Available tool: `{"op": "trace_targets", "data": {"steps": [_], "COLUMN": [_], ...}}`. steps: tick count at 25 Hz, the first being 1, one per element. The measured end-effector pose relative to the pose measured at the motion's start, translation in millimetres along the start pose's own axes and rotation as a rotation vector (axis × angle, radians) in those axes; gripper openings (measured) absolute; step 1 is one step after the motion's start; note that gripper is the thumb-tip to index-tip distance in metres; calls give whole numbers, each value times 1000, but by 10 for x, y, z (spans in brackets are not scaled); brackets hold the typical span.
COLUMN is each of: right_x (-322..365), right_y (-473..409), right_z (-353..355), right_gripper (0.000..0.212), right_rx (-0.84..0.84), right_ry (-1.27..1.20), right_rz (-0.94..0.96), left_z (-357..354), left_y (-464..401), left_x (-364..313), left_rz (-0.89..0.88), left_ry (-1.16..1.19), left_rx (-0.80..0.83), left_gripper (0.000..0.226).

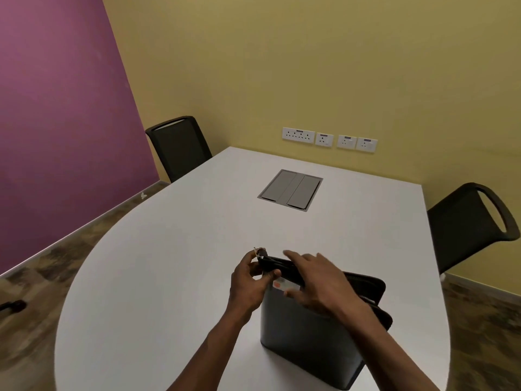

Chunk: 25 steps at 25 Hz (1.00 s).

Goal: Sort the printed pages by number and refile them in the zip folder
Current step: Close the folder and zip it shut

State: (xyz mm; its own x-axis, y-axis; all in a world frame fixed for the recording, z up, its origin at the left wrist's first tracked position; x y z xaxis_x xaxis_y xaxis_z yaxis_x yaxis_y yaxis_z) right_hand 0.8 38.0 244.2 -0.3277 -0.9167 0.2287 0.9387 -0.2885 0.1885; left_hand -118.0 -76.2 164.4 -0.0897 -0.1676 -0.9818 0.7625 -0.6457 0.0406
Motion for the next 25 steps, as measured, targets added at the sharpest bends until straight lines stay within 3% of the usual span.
{"op": "trace_targets", "data": {"steps": [3,5,7,10,13,15,17,21,25], "right_x": [65,53,51,59,89,135,186,179,241], "right_y": [-114,-137,-141,-177,-183,-177,-171,-152,-168], "right_z": [-67,-103,-89,-103,-113,-146,-175,-164,-104], "right_gripper": [41,38,41,47,70,90,92,71,39], "right_rx": [-147,-193,-222,-234,-278,-293,-313,-413,-401], "right_ry": [23,37,41,63,51,76,87,-6,-100], "right_rz": [8,29,52,57,107,155,175,147,160], "left_z": [29,45,81,212,270,288,299,299,279], "left_y": [43,67,104,126,129,152,174,183,209], "left_x": [-35,-56,-48,0,58,84,75,-22,-76], "left_rz": [1,0,-6,0,72,102,98,25,-54], "left_ry": [-17,-12,74,335,546,583,547,395,307], "left_rx": [8,47,70,43,27,11,5,19,-32], "left_gripper": [59,62,62,45,30,27,27,26,14]}}
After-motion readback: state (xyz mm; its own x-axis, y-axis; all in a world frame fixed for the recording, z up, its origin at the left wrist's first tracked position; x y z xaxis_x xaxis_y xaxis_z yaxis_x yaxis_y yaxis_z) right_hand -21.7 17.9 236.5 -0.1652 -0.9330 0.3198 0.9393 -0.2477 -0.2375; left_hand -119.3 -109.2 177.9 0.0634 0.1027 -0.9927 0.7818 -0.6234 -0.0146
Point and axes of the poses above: each hand's wrist, its own y-axis away from the middle knuckle, its own z-axis out of the back of the hand, x = y × z, the point moved 7 cm from there along -y, towards the middle knuckle, and after that the axes turned 10 degrees about x, right-handed, at the moved point
